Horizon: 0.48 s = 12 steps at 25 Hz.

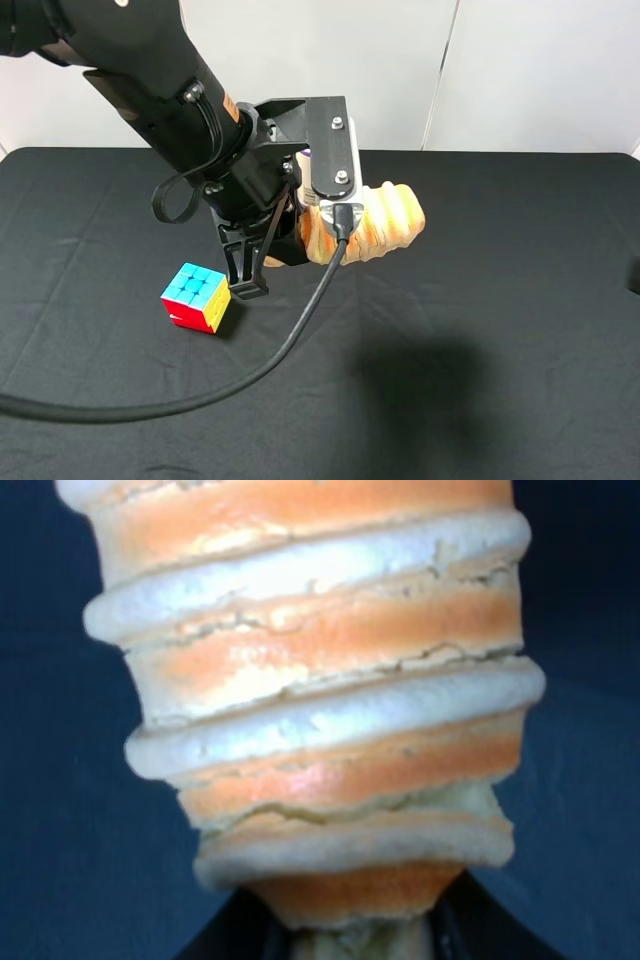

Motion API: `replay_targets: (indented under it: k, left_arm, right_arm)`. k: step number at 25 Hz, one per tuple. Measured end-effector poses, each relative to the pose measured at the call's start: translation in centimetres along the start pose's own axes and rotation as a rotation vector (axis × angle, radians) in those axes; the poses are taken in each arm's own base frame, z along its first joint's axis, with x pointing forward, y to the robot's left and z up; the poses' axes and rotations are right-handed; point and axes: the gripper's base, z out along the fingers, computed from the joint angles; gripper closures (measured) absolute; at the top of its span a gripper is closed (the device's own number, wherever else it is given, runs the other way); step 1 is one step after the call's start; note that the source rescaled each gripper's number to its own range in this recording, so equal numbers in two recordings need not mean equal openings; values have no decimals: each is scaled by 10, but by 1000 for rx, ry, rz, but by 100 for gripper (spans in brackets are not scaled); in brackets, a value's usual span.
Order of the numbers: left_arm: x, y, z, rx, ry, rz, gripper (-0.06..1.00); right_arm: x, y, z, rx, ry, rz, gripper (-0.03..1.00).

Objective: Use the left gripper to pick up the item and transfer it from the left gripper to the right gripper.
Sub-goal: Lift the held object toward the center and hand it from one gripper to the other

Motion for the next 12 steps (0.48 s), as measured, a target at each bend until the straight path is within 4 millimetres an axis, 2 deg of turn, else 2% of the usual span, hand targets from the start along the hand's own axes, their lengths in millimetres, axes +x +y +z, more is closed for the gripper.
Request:
replay_targets:
  k: [5,12]
  left_arm:
    - [0,0,0,-1,-1,3,93]
    - [-1,1,0,-8,-7,4,93]
  right_arm:
    - [-18,9,24,-156,31,13,-3]
    - [-32,17,57,-338,93,-33,-3]
